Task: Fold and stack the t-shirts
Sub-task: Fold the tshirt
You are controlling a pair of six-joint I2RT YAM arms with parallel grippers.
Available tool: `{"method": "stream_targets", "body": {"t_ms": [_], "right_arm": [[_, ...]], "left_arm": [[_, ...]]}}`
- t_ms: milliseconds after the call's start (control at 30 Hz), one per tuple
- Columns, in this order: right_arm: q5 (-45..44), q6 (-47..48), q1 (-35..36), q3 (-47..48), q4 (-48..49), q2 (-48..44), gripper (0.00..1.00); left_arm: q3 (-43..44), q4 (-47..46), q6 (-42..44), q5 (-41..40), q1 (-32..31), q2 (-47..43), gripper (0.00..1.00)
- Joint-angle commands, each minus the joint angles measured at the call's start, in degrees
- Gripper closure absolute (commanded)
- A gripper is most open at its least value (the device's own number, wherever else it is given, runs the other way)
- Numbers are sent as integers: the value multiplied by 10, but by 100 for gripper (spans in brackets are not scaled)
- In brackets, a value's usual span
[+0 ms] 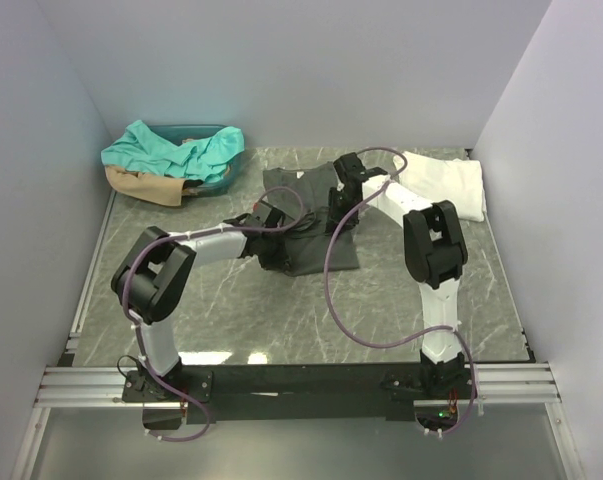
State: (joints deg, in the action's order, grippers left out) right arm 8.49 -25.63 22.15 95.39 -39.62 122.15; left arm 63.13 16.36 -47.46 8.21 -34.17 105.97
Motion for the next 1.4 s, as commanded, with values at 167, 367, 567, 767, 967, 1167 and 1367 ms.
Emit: {"method": "stream_targets", "body": {"t_ms": [167, 367, 567, 767, 967, 1167, 1367], "right_arm": [[-17, -28, 5, 63, 5, 19, 65], [-2, -84, -4, 105, 23, 21, 68], [22, -101, -7, 152, 22, 30, 68], [10, -63, -5, 56, 31, -65, 68], [13, -41, 21, -127, 72, -176, 66], [44, -62, 60, -188, 111, -175, 65], [54, -73, 113, -137, 106, -120, 65]], "left_arm": [[-62, 45, 3, -14, -32, -6, 96], [-102, 39, -11, -17, -50, -21, 96], [-124, 39, -18, -21, -60, -32, 96], [-118, 67, -23, -45, -61, -59, 94], [-143, 66, -44, -70, -61, -91, 94], [-180, 32, -59, -75, -61, -139, 89], [-195, 22, -66, -71, -61, -147, 88]]}}
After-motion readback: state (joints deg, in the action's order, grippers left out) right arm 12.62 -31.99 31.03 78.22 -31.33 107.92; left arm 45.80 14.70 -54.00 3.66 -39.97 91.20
